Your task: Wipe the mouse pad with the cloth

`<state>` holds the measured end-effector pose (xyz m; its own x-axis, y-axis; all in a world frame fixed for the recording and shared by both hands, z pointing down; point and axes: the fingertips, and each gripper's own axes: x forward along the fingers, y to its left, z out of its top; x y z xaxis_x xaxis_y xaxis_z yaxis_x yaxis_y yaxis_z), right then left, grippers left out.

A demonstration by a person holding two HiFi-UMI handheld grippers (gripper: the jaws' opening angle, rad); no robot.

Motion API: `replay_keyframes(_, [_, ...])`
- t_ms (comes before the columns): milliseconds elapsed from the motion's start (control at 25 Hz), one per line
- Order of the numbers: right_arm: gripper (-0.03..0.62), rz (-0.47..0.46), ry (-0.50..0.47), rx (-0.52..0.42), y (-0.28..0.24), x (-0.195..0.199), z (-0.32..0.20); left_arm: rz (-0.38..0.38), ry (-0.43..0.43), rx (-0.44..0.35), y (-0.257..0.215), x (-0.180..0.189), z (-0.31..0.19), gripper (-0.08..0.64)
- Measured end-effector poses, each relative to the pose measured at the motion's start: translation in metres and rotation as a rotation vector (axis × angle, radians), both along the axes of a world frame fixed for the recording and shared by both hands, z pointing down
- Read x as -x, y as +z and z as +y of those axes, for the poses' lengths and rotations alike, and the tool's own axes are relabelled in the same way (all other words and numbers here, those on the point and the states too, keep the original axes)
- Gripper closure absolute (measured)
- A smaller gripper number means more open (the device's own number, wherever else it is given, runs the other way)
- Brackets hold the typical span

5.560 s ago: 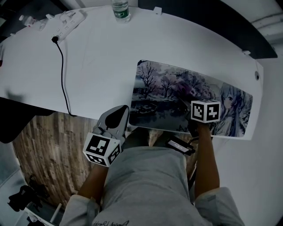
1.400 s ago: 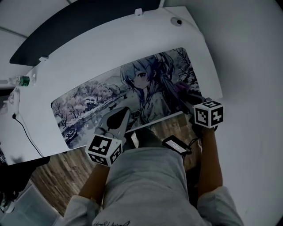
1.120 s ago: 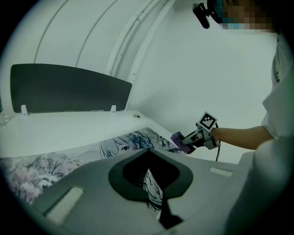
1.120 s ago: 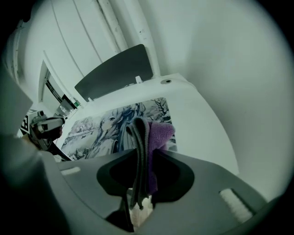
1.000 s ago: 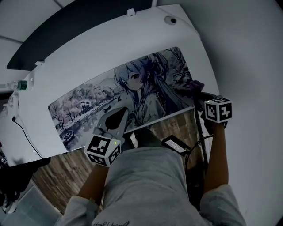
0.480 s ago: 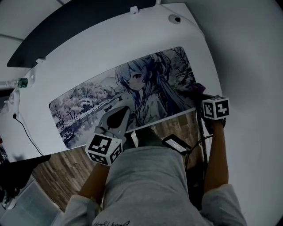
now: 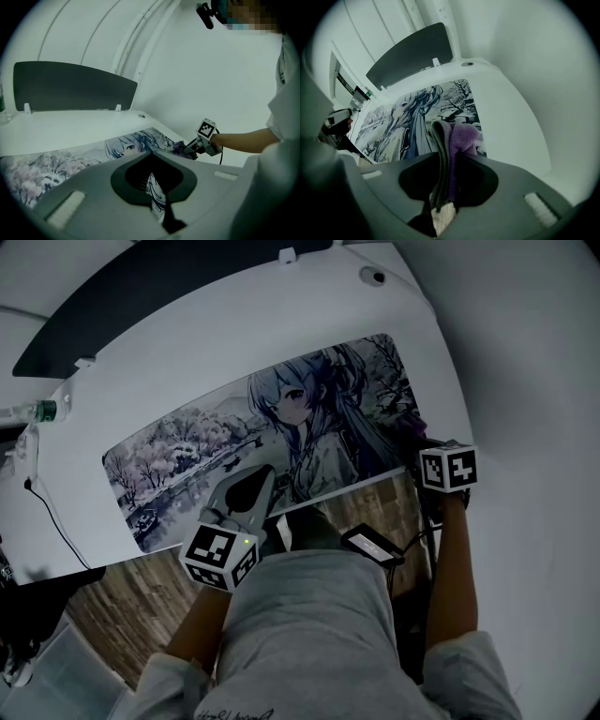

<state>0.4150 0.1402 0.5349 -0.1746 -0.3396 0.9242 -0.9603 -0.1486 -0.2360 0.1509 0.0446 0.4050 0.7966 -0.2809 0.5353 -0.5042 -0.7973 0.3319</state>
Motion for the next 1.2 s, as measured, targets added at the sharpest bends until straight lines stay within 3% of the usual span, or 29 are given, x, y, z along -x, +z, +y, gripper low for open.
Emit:
replay_keyframes(760, [0.495, -0.026, -0.052, 0.008, -0.002, 0.101, -0.016, -0.002, -0.089, 0.011, -0.002, 0.107, -0.004, 0.547])
replay_keyframes(1200, [0.495, -0.055, -0.133, 0.014, -0.002, 0.177, -0.028, 0.001, -0.145, 0.016, -0.002, 0.172, -0.009, 0.547])
